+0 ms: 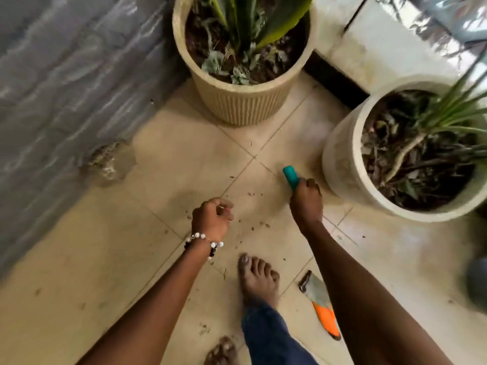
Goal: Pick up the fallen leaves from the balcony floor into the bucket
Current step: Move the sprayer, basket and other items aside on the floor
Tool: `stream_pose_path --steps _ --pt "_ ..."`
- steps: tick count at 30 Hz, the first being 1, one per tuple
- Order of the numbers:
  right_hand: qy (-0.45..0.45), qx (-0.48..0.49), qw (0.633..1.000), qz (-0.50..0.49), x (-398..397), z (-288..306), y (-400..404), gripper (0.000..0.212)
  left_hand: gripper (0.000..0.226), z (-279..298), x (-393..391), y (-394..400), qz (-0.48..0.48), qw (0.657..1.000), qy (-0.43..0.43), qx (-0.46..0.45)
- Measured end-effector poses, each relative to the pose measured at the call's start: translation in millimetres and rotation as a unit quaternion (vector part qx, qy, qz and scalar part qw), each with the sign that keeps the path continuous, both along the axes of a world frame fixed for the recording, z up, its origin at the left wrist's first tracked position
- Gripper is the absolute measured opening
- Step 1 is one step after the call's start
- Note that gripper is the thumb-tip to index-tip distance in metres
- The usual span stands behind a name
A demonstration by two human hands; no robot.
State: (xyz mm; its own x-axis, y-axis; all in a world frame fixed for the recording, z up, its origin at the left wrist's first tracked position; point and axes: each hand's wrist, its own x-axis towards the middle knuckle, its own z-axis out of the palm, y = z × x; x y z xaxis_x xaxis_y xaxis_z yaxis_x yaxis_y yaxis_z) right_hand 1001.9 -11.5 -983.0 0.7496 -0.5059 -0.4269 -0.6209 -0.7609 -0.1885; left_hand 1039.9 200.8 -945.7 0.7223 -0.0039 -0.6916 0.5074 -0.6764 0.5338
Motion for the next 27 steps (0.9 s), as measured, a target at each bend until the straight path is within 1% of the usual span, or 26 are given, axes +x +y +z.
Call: stream_pose_path --steps 2,4,7,8,9,11,14,16,18,19,20,22,24,25,27 --pt "-0.034 0.036 0.997 -0.056 -5.7 34.1 6.4 0.038 0.029 25.6 -9.4 -3.0 -0.012 1.000 0.006 0.000" --pt "-0.068 0.081 0.988 -0.117 -15.8 87.0 8.5 0.035 0.024 68.4 -19.4 -10.9 -0.034 0.999 0.006 -0.001" --pt "-0.094 0.141 0.972 -0.161 -40.4 175.4 15.0 0.036 0.012 154.4 -34.9 -29.0 -0.083 0.997 0.000 0.009" --pt "-0.112 0.155 0.965 -0.179 -51.4 214.9 15.1 0.036 0.013 193.9 -40.5 -36.7 -0.109 0.994 -0.007 0.013" --pt "-0.126 0.169 0.958 -0.197 -60.6 244.7 17.1 0.037 0.019 220.9 -45.7 -42.0 -0.132 0.991 -0.014 0.013" --pt "-0.175 0.197 0.934 -0.240 -82.4 323.3 16.0 0.036 0.036 284.5 -58.6 -54.1 -0.194 0.981 -0.029 0.007" --pt "-0.240 0.241 0.886 -0.316 -121.6 440.7 12.4 0.038 0.057 377.4 -85.0 -72.1 -0.292 0.954 -0.067 0.012" --pt "-0.287 0.243 0.863 -0.337 -159.0 512.1 6.1 0.043 0.063 446.1 -111.1 -87.1 -0.325 0.940 -0.097 0.020" --pt "-0.330 0.245 0.838 -0.358 -199.8 577.1 -0.7 0.041 0.062 502.2 -139.2 -102.8 -0.339 0.931 -0.134 0.005" --pt "-0.352 0.251 0.821 -0.374 -220.3 602.4 -5.8 0.038 0.058 522.6 -152.4 -110.9 -0.347 0.924 -0.158 -0.014" --pt "-0.382 0.256 0.794 -0.398 -248.3 632.6 -12.2 0.035 0.054 544.3 -171.4 -122.7 -0.365 0.912 -0.183 -0.038" --pt "-0.434 0.268 0.737 -0.443 -290.4 671.7 -23.7 0.036 0.043 573.5 -200.3 -142.9 -0.386 0.897 -0.200 -0.075" --pt "-0.499 0.270 0.661 -0.491 -347.5 708.3 -39.6 0.035 0.031 607.4 -242.0 -170.6 -0.427 0.876 -0.194 -0.111" --pt "-0.538 0.269 0.614 -0.511 -382.6 725.0 -50.2 0.034 0.025 623.1 -268.8 -189.8 -0.453 0.861 -0.190 -0.129" --pt "-0.584 0.273 0.538 -0.543 -438.5 747.3 -65.6 0.031 0.011 644.3 -311.8 -218.2 -0.498 0.830 -0.183 -0.170"
